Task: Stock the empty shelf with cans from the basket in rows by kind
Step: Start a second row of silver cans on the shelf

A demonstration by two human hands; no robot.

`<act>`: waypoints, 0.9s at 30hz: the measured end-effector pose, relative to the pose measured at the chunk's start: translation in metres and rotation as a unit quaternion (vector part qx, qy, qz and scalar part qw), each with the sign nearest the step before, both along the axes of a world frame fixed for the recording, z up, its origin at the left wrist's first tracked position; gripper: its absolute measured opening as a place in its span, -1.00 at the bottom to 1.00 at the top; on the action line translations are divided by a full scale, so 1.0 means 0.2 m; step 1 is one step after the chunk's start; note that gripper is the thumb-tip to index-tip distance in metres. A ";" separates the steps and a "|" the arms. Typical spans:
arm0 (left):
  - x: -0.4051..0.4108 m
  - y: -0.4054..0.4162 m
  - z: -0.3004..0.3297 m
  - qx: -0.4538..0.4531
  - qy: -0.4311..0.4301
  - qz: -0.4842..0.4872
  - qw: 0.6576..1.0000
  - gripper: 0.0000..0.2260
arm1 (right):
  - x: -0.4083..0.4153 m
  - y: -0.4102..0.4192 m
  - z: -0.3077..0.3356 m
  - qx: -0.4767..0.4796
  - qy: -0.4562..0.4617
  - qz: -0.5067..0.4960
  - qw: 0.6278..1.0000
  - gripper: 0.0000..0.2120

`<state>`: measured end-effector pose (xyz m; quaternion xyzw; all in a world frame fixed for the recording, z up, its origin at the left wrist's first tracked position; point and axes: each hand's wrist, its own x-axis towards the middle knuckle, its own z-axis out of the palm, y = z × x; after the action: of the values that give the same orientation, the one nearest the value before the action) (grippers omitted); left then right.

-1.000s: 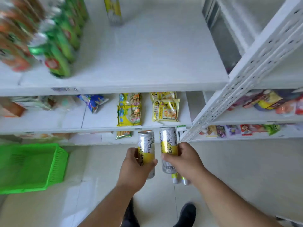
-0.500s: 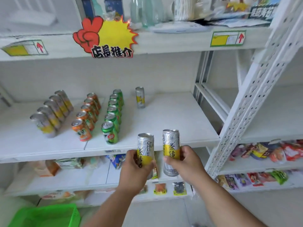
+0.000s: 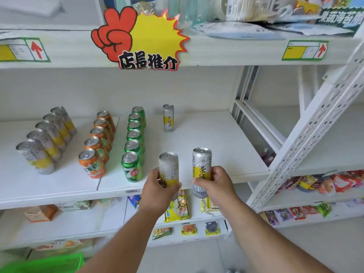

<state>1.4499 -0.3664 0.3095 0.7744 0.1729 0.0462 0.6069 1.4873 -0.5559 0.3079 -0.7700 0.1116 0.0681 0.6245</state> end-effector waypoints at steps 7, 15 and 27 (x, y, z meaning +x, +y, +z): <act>0.28 -0.01 -0.07 0.035 0.020 0.000 0.999 -0.58 | 0.32 -0.03 -0.08 -0.003 -0.002 0.006 1.000 -0.57; 0.56 -0.05 -0.20 0.068 0.022 0.022 0.997 -0.53 | 0.65 -0.07 -0.18 -0.034 -0.007 0.027 0.999 -0.58; 0.72 -0.05 -0.29 0.079 0.011 0.004 0.997 -0.51 | 0.80 -0.12 -0.38 -0.061 -0.033 0.060 0.996 -0.50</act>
<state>1.5948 -0.3756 0.2507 0.8198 0.1783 0.0536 0.5414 1.6466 -0.5793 0.2316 -0.8138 0.0489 0.0730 0.5745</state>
